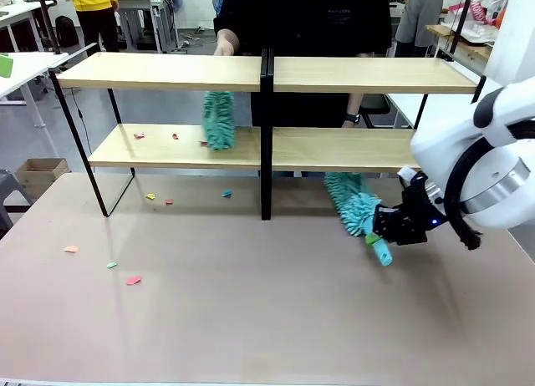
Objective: Clean the shelves.
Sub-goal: Clean another randomly selected level of the Shelf with the Duster.
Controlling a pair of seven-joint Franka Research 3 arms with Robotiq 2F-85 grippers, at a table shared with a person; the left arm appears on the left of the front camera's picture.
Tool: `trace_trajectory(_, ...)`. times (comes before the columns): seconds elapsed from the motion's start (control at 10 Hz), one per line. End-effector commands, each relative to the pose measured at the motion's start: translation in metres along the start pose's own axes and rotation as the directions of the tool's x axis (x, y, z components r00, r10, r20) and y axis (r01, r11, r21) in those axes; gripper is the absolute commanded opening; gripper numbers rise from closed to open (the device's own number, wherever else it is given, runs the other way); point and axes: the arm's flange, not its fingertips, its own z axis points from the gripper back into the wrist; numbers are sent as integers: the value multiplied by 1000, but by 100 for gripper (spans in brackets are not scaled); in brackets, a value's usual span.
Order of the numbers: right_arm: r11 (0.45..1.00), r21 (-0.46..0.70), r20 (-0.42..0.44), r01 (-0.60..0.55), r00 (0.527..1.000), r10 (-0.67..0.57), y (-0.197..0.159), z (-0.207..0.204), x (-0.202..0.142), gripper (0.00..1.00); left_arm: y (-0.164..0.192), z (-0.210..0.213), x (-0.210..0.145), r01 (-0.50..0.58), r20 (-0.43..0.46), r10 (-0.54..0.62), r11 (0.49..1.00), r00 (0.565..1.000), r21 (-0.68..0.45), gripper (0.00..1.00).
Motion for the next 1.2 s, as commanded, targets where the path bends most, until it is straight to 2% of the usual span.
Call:
trace_trajectory(0.0, 990, -48, 44, 134, 990, -132, -21, 38, -16, 13, 0, -1, 0, 0, -2, 0, 1000, 1000, 1, 100)
trace_trajectory(0.2, 958, -73, 103, 276, 958, -268, -47, 69, -27, 13, 0, -1, 0, 0, -2, 0, 1000, 1000, 1, 100)
trace_trajectory(0.3, 945, -94, 176, 313, 939, -294, -54, 84, -34, 13, 0, -1, 0, 0, -2, 0, 1000, 1000, 1, 100)
trace_trajectory(0.4, 978, -105, 242, 178, 959, -149, -52, 93, -42, 13, 0, -1, 0, 0, -2, 0, 1000, 1000, 1, 100)
trace_trajectory(0.5, 998, -65, 257, 23, 967, -6, -44, 95, -49, 13, 0, -1, 0, 0, -2, 0, 1000, 1000, 1, 100)
trace_trajectory(0.6, 998, -37, 238, -51, 970, 58, -36, 95, -55, 13, 0, -1, 0, 0, -2, 0, 1000, 1000, 1, 100)
trace_trajectory(0.8, 986, -85, 198, -143, 968, 157, -26, 90, -62, 13, 0, -1, 0, 0, -2, 0, 1000, 1000, 1, 100)
trace_trajectory(1.1, 979, 92, 4, -181, 983, 181, -25, 91, -68, 13, 0, -1, 0, 0, -2, 0, 1000, 1000, 1, 100)
